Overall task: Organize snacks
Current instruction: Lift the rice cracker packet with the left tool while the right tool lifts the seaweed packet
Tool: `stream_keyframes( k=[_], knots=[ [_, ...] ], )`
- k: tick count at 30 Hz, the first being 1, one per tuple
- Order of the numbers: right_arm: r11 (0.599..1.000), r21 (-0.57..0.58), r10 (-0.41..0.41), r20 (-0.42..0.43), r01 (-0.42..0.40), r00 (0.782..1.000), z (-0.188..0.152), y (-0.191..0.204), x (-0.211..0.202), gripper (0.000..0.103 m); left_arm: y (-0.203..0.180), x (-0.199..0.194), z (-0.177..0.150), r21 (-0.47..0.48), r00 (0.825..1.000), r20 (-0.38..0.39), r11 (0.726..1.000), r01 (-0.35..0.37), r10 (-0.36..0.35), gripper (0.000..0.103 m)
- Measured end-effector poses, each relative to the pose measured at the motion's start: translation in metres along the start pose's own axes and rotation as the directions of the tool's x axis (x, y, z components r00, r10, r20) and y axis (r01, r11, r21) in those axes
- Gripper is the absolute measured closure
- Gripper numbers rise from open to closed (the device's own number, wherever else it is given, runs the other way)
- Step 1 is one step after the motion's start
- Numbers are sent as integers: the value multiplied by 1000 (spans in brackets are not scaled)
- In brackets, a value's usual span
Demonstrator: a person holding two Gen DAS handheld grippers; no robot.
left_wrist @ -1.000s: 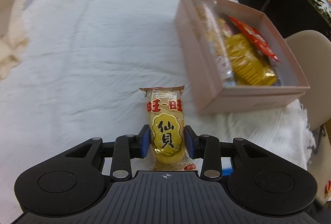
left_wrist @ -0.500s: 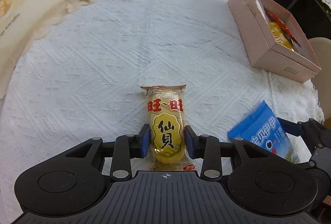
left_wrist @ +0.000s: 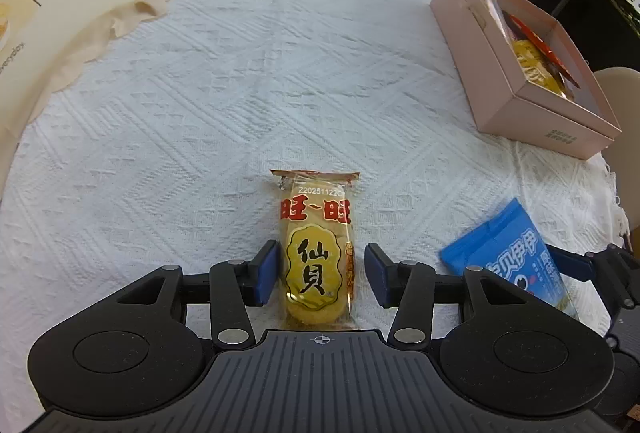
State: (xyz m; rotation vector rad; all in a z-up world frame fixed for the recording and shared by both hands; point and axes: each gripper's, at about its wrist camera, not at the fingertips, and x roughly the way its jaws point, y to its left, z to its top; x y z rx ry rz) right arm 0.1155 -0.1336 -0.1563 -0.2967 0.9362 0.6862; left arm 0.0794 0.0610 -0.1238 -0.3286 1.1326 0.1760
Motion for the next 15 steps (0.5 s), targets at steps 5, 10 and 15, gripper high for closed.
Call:
stream_keyframes(
  k=[5, 10, 15],
  knots=[
    [999, 25, 22, 25, -22, 999, 4, -4, -15, 20, -1, 0, -2, 11, 1000, 9, 1000, -7, 7, 52],
    [1000, 13, 1, 65, -2, 998, 8, -3, -39, 20, -6, 0, -5, 33, 999, 27, 999, -36, 35, 52],
    [1000, 16, -21, 94, 20, 995, 5, -6, -56, 20, -20, 1, -12, 99, 994, 53, 990, -104, 99, 52]
  ],
)
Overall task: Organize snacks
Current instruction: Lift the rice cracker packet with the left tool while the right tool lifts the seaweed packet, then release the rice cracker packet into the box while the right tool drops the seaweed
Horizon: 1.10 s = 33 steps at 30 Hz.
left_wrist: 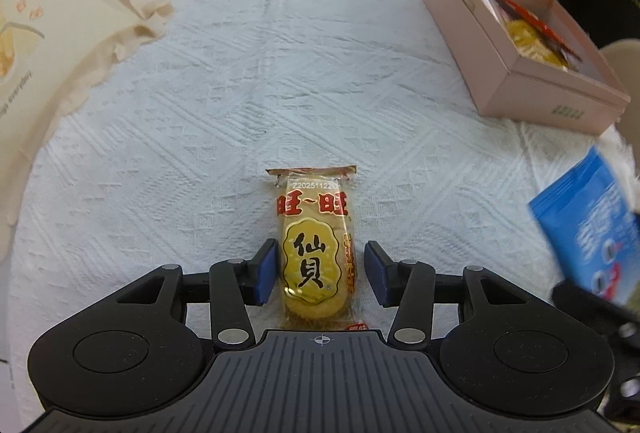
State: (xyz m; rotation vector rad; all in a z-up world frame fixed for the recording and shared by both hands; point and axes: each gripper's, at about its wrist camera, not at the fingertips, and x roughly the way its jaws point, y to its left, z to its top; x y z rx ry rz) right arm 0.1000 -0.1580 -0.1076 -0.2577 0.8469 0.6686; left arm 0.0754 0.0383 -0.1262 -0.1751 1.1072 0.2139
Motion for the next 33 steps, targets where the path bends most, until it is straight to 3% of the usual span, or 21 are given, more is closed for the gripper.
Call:
stream_keyframes(
  k=[2, 4, 6, 11, 14, 17, 19, 23, 24, 26, 27, 30, 33],
  knots=[
    [1000, 2, -21, -2, 21, 1000, -1, -2, -3, 20, -6, -1, -3, 20, 999, 16, 999, -30, 30, 52],
    [999, 7, -45, -5, 45, 999, -2, -6, -6, 20, -9, -4, -7, 4, 999, 27, 999, -41, 41, 61],
    [998, 17, -56, -3, 56, 998, -4, -12, -9, 20, -13, -9, -12, -9, 998, 33, 999, -44, 44, 62],
    [995, 49, -83, 2, 83, 997, -9, -29, -16, 20, -27, -33, -19, -13, 995, 80, 998, 69, -67, 63],
    [992, 84, -101, 7, 100, 995, -13, -42, -26, 20, -40, -69, -2, 13, 970, 196, 989, 146, -145, 63],
    [986, 127, -110, 21, 107, 994, -16, -54, -40, 20, -55, -104, 42, 32, 919, 287, 962, 271, -268, 63],
    [982, 153, -120, 35, 114, 992, -17, -60, -48, 20, -68, -117, 81, 58, 886, 297, 932, 357, -357, 62],
    [969, 201, -154, 48, 141, 987, -22, -69, -58, 20, -94, -113, 158, 52, 822, 350, 886, 461, -448, 58],
    [966, 210, -164, 47, 151, 985, -24, -71, -61, 20, -99, -104, 173, 49, 828, 345, 890, 454, -442, 58],
    [958, 231, -182, 41, 168, 982, -29, -76, -64, 20, -105, -75, 199, 14, 871, 254, 902, 431, -420, 60],
    [954, 243, -191, 37, 177, 981, -31, -79, -66, 20, -104, -62, 205, -21, 877, 215, 896, 444, -430, 60],
    [938, 282, -217, 21, 203, 976, -37, -91, -67, 19, -88, -44, 197, -84, 840, 213, 848, 524, -498, 60],
    [927, 304, -231, 8, 218, 973, -31, -104, -64, 19, -70, -40, 178, -95, 809, 248, 817, 568, -533, 60]
  ],
)
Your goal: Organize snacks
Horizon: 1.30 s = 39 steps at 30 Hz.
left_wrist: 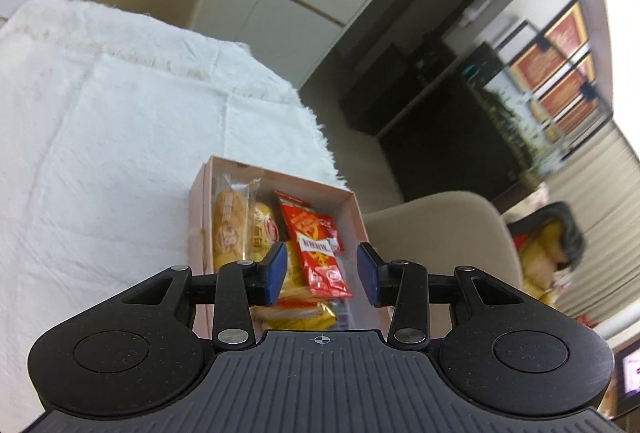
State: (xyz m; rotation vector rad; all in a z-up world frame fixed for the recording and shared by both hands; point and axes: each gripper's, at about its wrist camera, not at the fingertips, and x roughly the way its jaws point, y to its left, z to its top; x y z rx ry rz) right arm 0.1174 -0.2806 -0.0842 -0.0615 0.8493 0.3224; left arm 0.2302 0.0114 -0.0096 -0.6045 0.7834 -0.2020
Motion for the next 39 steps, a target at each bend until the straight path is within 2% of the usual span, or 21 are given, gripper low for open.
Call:
stream_keyframes(
  k=[3, 5, 8, 10, 12, 15, 21, 26, 28, 31, 33, 36, 39],
  knots=[
    [999, -34, 1, 66, 2, 998, 30, 1, -9, 19, 19, -15, -14, -40, 999, 36, 999, 5, -4, 60],
    [997, -68, 30, 131, -21, 991, 66, 4, -21, 19, 28, -25, -25, -56, 999, 47, 998, -14, 17, 60],
    [994, -105, 45, 175, -27, 984, 128, 15, -26, 19, 38, -28, -42, -56, 999, 12, 998, -32, 33, 60],
    [991, -110, 89, 174, -70, 981, 169, 20, -16, 17, 44, -30, -51, -64, 1000, -15, 998, -27, 26, 60],
    [988, -111, 121, 138, -106, 983, 199, 24, 6, 15, 49, -28, -57, -76, 999, -32, 996, -37, 35, 60],
    [988, -93, 133, 61, -127, 989, 221, 24, 44, 15, 51, -29, -63, -66, 998, -50, 997, -48, 44, 60],
    [986, 50, 160, 5, -160, 987, 191, -8, 68, 15, 37, -7, -52, -5, 996, -85, 999, -37, 36, 62],
    [988, 109, 112, -35, -108, 993, 146, -30, 78, 15, 18, 51, -36, 34, 989, -141, 998, -49, 53, 65],
    [985, 136, 114, -42, -108, 993, 126, -36, 78, 15, 13, 75, -28, 41, 986, -145, 996, -81, 86, 65],
    [983, 142, 122, -44, -115, 992, 99, -32, 79, 15, 6, 110, -23, 90, 970, -206, 990, -109, 126, 65],
    [989, 113, 96, -30, -92, 995, 84, -22, 79, 15, 4, 107, -25, 101, 975, -181, 989, -111, 128, 65],
    [998, 49, 26, 4, -26, 1000, 65, -8, 77, 15, 0, 75, -35, 117, 989, -110, 989, -85, 98, 65],
    [999, 50, 6, 7, -6, 1000, 55, -3, 68, 15, -15, 29, -59, 238, 991, 7, 962, -133, 135, 66]
  ],
)
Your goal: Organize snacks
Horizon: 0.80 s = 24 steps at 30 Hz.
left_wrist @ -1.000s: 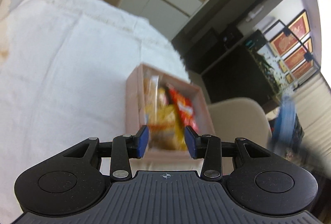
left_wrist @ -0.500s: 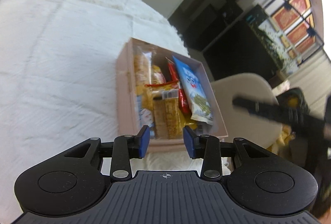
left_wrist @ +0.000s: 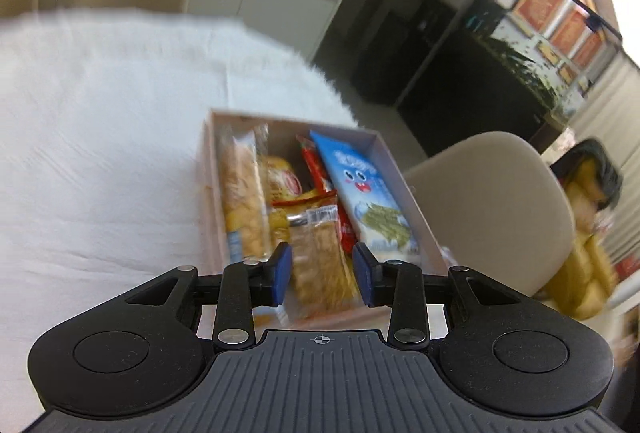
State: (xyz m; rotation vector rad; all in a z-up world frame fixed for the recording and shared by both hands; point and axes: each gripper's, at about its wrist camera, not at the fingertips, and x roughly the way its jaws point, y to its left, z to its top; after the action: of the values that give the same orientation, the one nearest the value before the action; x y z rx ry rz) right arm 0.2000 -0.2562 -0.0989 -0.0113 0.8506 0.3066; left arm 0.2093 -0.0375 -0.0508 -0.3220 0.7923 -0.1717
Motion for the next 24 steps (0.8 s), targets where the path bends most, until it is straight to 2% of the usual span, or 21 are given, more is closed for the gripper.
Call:
stream_keyframes(
  k=[2, 3, 4, 8, 13, 17, 20, 24],
  knots=[
    [1000, 19, 19, -14, -19, 1000, -4, 2, -14, 15, -12, -30, -21, 78, 999, 36, 996, -36, 33, 71],
    [1000, 14, 23, -22, -22, 1000, -5, 4, -20, 15, -19, -44, -33, 104, 998, 39, 993, -57, 53, 81],
    [1000, -7, 19, -29, -19, 999, -5, 9, -29, 15, -22, -55, -41, 111, 997, 38, 991, -75, 72, 86],
    [996, -85, -21, -29, 19, 999, -7, 25, -66, 15, -40, -92, -68, 82, 990, 36, 987, -136, 133, 87],
    [997, -73, 4, -91, -11, 996, -5, 27, -86, 15, -55, -111, -82, 60, 980, -20, 979, -194, 196, 87],
    [997, -69, 13, -104, -21, 994, -7, 25, -93, 15, -61, -116, -90, 56, 972, -49, 972, -226, 229, 87],
    [997, -62, 42, -112, -50, 993, -9, 25, -98, 15, -65, -119, -95, 63, 971, -54, 972, -228, 231, 87],
    [996, -73, 42, -108, -50, 993, -12, 28, -101, 15, -68, -121, -97, 54, 972, -62, 973, -223, 226, 87]
  ],
)
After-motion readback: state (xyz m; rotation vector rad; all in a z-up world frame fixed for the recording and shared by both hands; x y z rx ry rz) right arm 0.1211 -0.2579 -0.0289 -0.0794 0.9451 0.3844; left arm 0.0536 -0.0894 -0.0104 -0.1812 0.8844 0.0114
